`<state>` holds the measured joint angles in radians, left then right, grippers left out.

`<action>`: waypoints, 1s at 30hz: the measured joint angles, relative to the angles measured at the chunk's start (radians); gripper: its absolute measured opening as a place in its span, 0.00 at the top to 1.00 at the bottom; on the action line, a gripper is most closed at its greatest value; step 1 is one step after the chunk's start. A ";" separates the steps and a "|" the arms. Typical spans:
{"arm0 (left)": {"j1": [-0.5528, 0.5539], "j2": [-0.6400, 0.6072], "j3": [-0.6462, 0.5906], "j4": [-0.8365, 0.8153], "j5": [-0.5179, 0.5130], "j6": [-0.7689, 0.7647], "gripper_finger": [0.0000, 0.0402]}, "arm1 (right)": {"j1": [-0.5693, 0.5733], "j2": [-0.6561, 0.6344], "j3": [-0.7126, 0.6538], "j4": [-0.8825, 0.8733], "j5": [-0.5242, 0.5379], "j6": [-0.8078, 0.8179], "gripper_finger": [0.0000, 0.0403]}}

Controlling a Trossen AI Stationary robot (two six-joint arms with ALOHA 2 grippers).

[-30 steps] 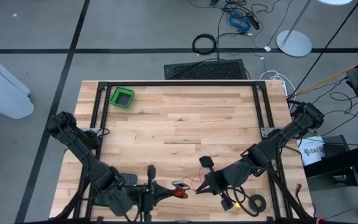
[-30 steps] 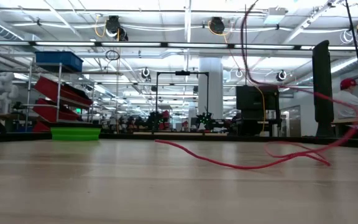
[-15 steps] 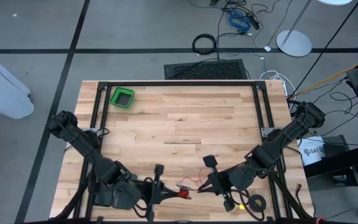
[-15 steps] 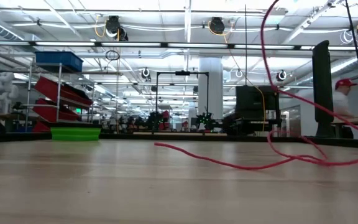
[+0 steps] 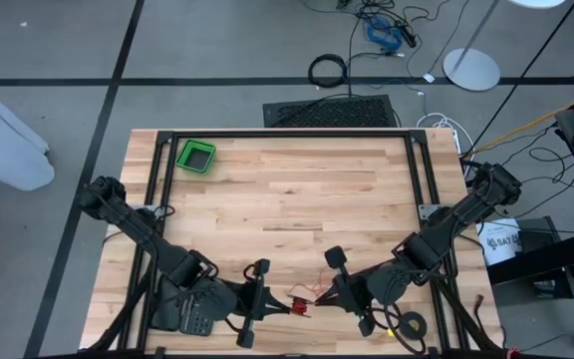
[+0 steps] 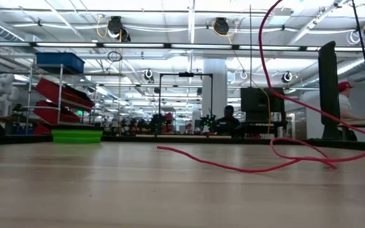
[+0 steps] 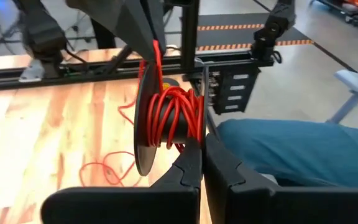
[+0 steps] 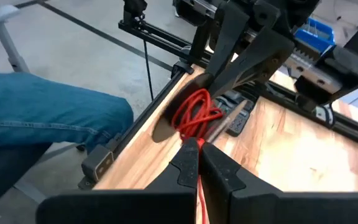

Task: Coil cords
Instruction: Coil the red wire into the spool

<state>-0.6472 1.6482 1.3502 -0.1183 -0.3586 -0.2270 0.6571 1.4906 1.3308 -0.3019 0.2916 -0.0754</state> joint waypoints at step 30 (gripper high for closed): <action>-0.003 -0.034 -0.003 -0.247 -0.059 -0.082 0.99 | -0.015 0.076 -0.049 -0.188 0.137 0.163 0.72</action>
<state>-0.6502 1.6139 1.3468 -0.3652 -0.4175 -0.3087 0.6421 1.5668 1.2820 -0.4897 0.4288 0.0879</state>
